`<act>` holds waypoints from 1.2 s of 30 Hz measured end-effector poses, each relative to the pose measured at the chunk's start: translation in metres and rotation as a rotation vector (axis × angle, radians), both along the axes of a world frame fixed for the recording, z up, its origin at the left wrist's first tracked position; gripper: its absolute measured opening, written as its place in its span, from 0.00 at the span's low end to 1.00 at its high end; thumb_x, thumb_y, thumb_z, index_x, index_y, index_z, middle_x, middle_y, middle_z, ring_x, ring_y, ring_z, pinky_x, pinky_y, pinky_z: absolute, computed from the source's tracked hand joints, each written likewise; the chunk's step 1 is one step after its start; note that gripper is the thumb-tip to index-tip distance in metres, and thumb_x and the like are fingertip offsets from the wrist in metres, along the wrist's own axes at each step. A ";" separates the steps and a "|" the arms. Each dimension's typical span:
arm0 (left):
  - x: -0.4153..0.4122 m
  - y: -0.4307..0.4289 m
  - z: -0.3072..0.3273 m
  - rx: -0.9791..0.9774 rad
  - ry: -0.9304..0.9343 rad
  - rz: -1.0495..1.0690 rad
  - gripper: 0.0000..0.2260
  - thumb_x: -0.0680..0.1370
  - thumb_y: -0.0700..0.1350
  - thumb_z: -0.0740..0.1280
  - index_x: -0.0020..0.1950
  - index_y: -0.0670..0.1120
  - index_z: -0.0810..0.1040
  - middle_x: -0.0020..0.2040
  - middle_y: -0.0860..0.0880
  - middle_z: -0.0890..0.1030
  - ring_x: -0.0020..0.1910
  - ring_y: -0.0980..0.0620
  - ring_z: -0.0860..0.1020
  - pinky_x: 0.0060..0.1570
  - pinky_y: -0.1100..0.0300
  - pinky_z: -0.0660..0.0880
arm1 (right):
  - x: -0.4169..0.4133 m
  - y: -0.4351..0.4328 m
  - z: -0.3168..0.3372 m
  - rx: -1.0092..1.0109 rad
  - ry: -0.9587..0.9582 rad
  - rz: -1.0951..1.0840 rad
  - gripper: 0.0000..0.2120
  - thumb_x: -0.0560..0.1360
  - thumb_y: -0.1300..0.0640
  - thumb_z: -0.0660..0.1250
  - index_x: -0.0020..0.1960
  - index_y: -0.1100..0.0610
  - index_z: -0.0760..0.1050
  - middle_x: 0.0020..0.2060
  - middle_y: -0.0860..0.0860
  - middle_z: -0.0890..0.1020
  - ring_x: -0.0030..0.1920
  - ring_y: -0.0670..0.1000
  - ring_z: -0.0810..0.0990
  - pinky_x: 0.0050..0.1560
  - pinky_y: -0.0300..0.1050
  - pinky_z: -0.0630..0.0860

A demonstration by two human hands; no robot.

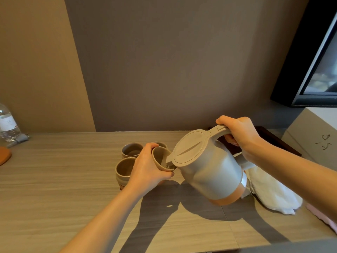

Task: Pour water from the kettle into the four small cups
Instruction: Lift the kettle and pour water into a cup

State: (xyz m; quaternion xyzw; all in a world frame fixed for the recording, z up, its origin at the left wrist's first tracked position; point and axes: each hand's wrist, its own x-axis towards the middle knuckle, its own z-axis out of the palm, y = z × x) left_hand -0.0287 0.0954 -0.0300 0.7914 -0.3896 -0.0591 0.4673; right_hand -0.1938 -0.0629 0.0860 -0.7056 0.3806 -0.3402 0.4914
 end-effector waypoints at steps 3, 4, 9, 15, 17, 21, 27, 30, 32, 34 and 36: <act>-0.001 -0.001 -0.002 -0.013 0.003 0.000 0.41 0.59 0.49 0.83 0.65 0.57 0.65 0.59 0.58 0.72 0.58 0.56 0.71 0.51 0.62 0.72 | 0.000 -0.001 0.001 -0.005 0.008 -0.003 0.14 0.75 0.54 0.67 0.34 0.61 0.75 0.31 0.54 0.74 0.32 0.49 0.71 0.36 0.40 0.68; -0.002 -0.001 -0.003 -0.019 0.003 0.001 0.41 0.59 0.50 0.83 0.65 0.58 0.65 0.58 0.59 0.72 0.58 0.56 0.71 0.51 0.62 0.71 | 0.000 -0.001 0.001 -0.005 0.009 -0.003 0.14 0.75 0.54 0.67 0.34 0.60 0.75 0.30 0.54 0.74 0.32 0.49 0.71 0.36 0.40 0.68; -0.003 -0.002 -0.006 -0.025 0.008 0.006 0.41 0.58 0.51 0.83 0.64 0.58 0.64 0.57 0.59 0.72 0.58 0.56 0.71 0.50 0.64 0.70 | -0.003 -0.002 0.001 -0.004 0.006 -0.008 0.14 0.76 0.54 0.67 0.34 0.60 0.75 0.30 0.54 0.73 0.31 0.48 0.70 0.35 0.40 0.67; -0.005 -0.004 -0.008 -0.012 0.014 0.024 0.40 0.59 0.51 0.83 0.63 0.59 0.63 0.58 0.59 0.71 0.58 0.56 0.71 0.51 0.64 0.71 | -0.003 -0.002 0.001 0.004 0.001 -0.009 0.14 0.76 0.54 0.67 0.34 0.60 0.75 0.30 0.54 0.74 0.30 0.48 0.70 0.34 0.39 0.67; -0.005 -0.005 -0.009 -0.017 0.018 0.028 0.40 0.59 0.51 0.83 0.63 0.59 0.63 0.58 0.59 0.71 0.58 0.56 0.71 0.51 0.64 0.71 | -0.004 -0.002 0.001 0.006 0.003 -0.010 0.14 0.76 0.54 0.67 0.34 0.60 0.74 0.29 0.53 0.73 0.30 0.48 0.69 0.34 0.39 0.67; -0.006 -0.005 -0.010 -0.022 0.031 0.049 0.41 0.59 0.51 0.83 0.65 0.57 0.64 0.57 0.59 0.71 0.56 0.57 0.71 0.48 0.67 0.70 | -0.005 -0.003 0.000 0.007 0.005 -0.012 0.15 0.76 0.54 0.67 0.33 0.60 0.74 0.27 0.53 0.72 0.29 0.48 0.69 0.33 0.39 0.66; -0.007 -0.005 -0.012 -0.041 0.065 0.064 0.41 0.59 0.52 0.83 0.65 0.57 0.64 0.57 0.59 0.71 0.56 0.58 0.71 0.49 0.66 0.70 | -0.004 -0.005 -0.001 0.010 0.001 -0.010 0.14 0.75 0.54 0.67 0.34 0.60 0.74 0.28 0.53 0.72 0.29 0.48 0.68 0.34 0.40 0.66; -0.008 -0.005 -0.013 -0.046 0.084 0.064 0.40 0.59 0.51 0.83 0.63 0.58 0.64 0.56 0.60 0.71 0.55 0.58 0.71 0.49 0.66 0.70 | -0.002 -0.007 -0.002 0.007 0.009 -0.015 0.14 0.75 0.53 0.67 0.34 0.60 0.74 0.29 0.54 0.72 0.30 0.49 0.69 0.35 0.40 0.67; -0.009 -0.005 -0.014 -0.047 0.096 0.069 0.41 0.59 0.51 0.83 0.65 0.57 0.64 0.56 0.59 0.71 0.55 0.58 0.71 0.50 0.66 0.71 | -0.001 -0.007 -0.002 0.006 0.004 -0.019 0.14 0.75 0.53 0.68 0.34 0.60 0.75 0.29 0.54 0.73 0.31 0.49 0.70 0.36 0.41 0.68; -0.010 -0.005 -0.015 -0.047 0.105 0.082 0.42 0.58 0.52 0.83 0.65 0.56 0.64 0.56 0.59 0.71 0.56 0.57 0.71 0.50 0.65 0.71 | -0.001 -0.007 -0.003 0.008 -0.007 -0.023 0.14 0.75 0.53 0.68 0.34 0.60 0.75 0.30 0.54 0.74 0.32 0.49 0.71 0.37 0.41 0.69; -0.010 -0.005 -0.016 -0.049 0.112 0.100 0.42 0.58 0.52 0.83 0.66 0.56 0.65 0.57 0.59 0.71 0.56 0.57 0.71 0.51 0.63 0.72 | -0.001 -0.007 -0.003 0.012 -0.015 -0.028 0.14 0.75 0.54 0.68 0.35 0.60 0.75 0.30 0.54 0.74 0.33 0.49 0.71 0.37 0.41 0.69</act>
